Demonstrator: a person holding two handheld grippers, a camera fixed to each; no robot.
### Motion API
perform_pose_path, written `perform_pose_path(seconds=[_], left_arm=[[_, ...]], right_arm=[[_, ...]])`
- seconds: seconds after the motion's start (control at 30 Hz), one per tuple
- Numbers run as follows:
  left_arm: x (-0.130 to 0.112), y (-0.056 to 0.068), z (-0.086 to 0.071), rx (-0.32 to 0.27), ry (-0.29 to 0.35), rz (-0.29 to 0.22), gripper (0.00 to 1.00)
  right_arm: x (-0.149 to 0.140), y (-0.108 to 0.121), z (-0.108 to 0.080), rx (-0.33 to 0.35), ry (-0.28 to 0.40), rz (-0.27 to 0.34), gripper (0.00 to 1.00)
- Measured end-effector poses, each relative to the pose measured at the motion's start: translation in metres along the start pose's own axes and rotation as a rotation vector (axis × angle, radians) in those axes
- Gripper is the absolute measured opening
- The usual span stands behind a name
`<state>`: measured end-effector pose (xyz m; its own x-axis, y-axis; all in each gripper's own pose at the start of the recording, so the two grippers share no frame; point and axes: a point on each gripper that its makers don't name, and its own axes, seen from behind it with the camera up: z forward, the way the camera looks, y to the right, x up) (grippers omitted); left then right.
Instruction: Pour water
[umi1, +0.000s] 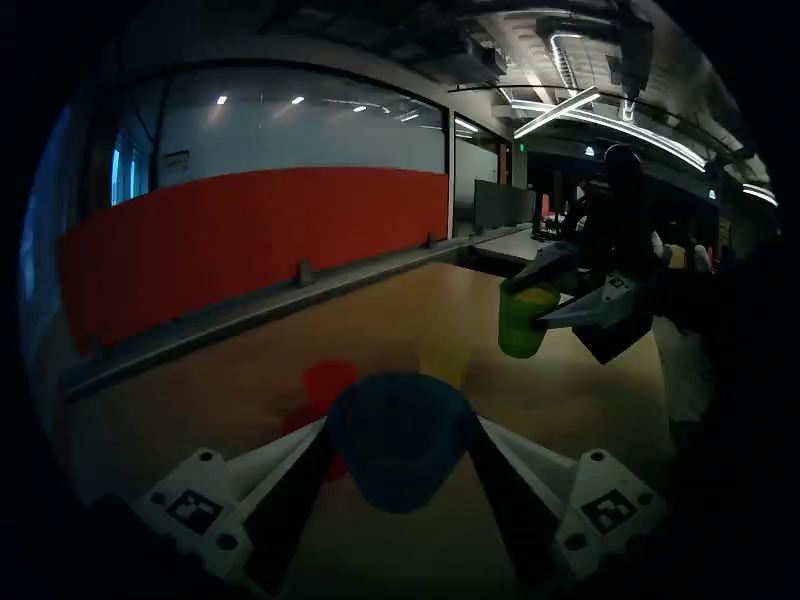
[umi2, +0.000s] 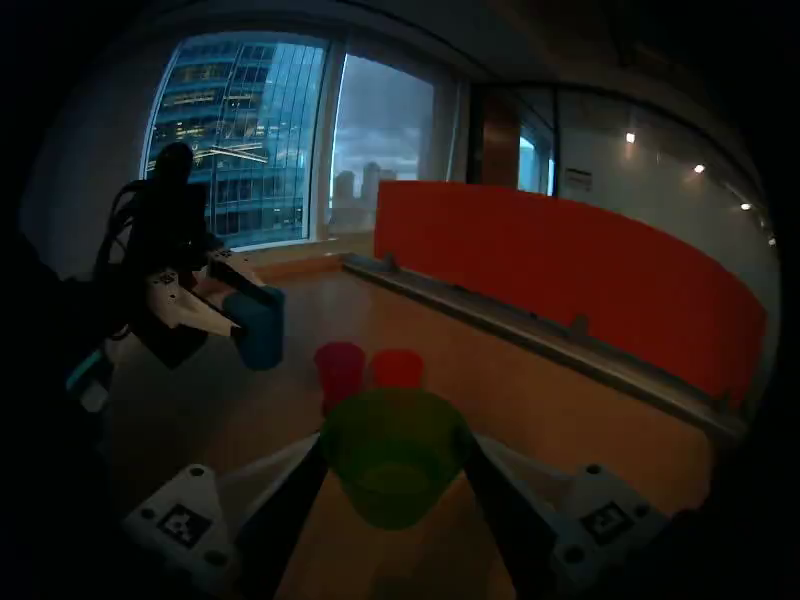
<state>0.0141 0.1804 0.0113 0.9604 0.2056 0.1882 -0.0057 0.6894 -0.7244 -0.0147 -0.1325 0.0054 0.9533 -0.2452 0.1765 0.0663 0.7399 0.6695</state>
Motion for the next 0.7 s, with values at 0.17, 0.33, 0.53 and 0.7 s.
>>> perform_pose_path(seconds=[0.17, 0.33, 0.53, 0.7], left_arm=[[0.021, 0.004, -0.004, 0.005, 0.066, -0.009, 0.89], [0.038, 0.009, -0.006, 0.003, 0.114, -0.008, 0.89], [0.057, 0.018, -0.011, 0.004, 0.165, 0.000, 0.89], [0.071, 0.023, -0.014, 0.005, 0.203, 0.007, 0.89]], right_arm=[[0.020, -0.002, -0.004, -0.005, 0.048, -0.008, 0.92], [0.036, -0.003, -0.008, -0.009, 0.086, -0.018, 0.92], [0.051, -0.003, -0.013, -0.016, 0.127, -0.024, 0.92], [0.063, -0.001, -0.017, -0.018, 0.162, -0.020, 0.92]])
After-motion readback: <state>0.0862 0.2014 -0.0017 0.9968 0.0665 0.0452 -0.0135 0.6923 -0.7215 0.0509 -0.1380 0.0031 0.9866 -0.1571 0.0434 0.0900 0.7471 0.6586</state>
